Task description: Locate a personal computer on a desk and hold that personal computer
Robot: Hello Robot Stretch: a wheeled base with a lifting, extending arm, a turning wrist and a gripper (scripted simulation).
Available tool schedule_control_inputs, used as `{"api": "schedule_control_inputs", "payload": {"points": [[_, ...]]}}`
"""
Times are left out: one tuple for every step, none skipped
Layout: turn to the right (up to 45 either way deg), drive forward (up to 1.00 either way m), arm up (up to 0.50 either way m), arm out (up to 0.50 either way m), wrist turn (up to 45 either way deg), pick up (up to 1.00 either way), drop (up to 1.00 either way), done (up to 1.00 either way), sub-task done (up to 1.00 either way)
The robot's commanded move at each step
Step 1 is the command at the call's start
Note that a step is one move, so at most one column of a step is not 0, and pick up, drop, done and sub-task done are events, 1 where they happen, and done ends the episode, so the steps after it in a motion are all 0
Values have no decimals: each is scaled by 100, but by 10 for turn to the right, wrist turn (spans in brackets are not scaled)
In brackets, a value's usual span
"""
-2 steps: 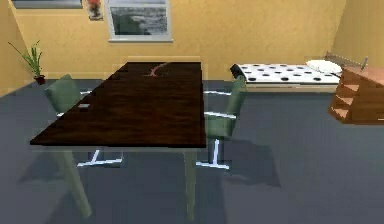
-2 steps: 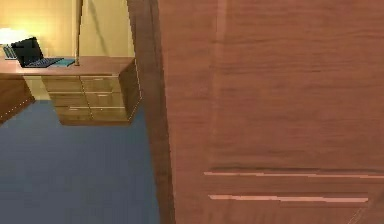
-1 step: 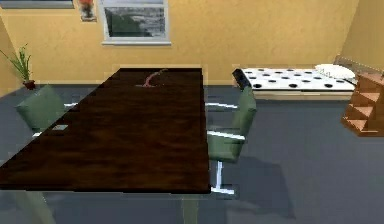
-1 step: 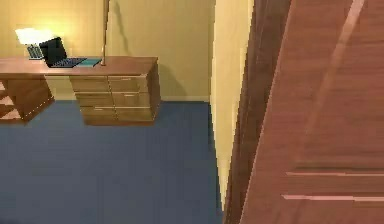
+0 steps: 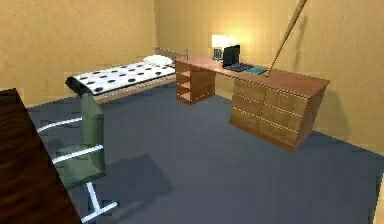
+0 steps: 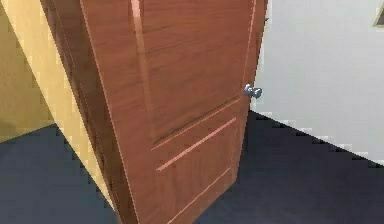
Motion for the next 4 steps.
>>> {"api": "schedule_control_inputs", "payload": {"points": [[0, 40, 0, 0, 0, 0, 0, 0, 0], [450, 0, 0, 0, 0, 0, 0, 0, 0], [90, 0, 0, 0, 0, 0, 0, 0, 0], [0, 90, 0, 0, 0, 0, 0, 0, 0]]}}
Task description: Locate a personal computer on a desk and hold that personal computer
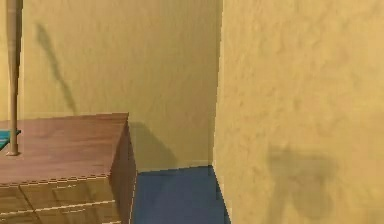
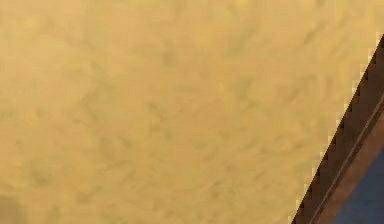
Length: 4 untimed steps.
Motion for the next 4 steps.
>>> {"api": "schedule_control_inputs", "payload": {"points": [[-450, 0, 0, 0, 0, 0, 0, 0, 0], [0, 70, 0, 0, 0, 0, 0, 0, 0], [-450, 0, 0, 0, 0, 0, 0, 0, 0], [-450, 0, 0, 0, 0, 0, 0, 0, 0]]}}
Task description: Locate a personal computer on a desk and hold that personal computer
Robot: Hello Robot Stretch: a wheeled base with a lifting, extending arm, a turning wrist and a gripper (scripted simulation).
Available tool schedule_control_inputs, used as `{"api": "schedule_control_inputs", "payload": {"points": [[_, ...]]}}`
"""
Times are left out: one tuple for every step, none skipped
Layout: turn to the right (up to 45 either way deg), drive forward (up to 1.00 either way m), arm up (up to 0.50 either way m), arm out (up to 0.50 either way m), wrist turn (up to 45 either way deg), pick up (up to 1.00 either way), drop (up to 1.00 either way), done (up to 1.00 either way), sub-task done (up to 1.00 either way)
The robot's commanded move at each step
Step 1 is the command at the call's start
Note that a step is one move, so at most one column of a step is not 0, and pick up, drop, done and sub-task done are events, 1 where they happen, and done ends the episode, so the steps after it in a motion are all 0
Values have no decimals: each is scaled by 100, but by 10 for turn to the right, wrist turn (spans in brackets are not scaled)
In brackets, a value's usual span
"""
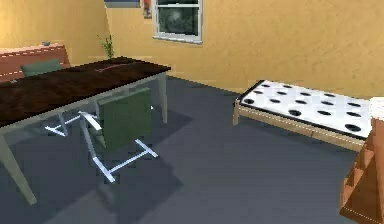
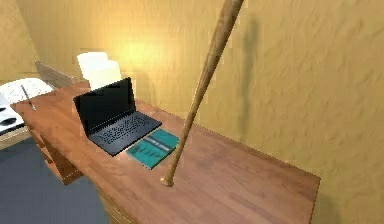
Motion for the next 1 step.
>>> {"api": "schedule_control_inputs", "payload": {"points": [[-150, 0, 0, 0, 0, 0, 0, 0, 0]]}}
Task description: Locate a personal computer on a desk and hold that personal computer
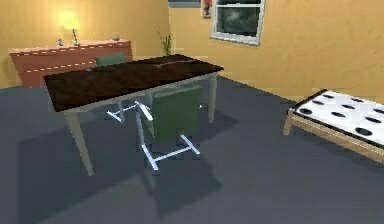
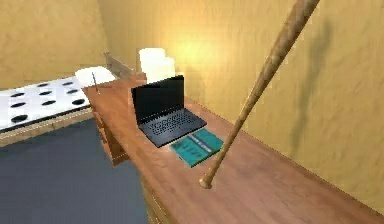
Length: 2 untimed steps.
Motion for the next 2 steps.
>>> {"api": "schedule_control_inputs", "payload": {"points": [[450, 0, 0, 0, 0, 0, 0, 0, 0], [0, 55, 0, 0, 0, 0, 0, 0, 0]]}}
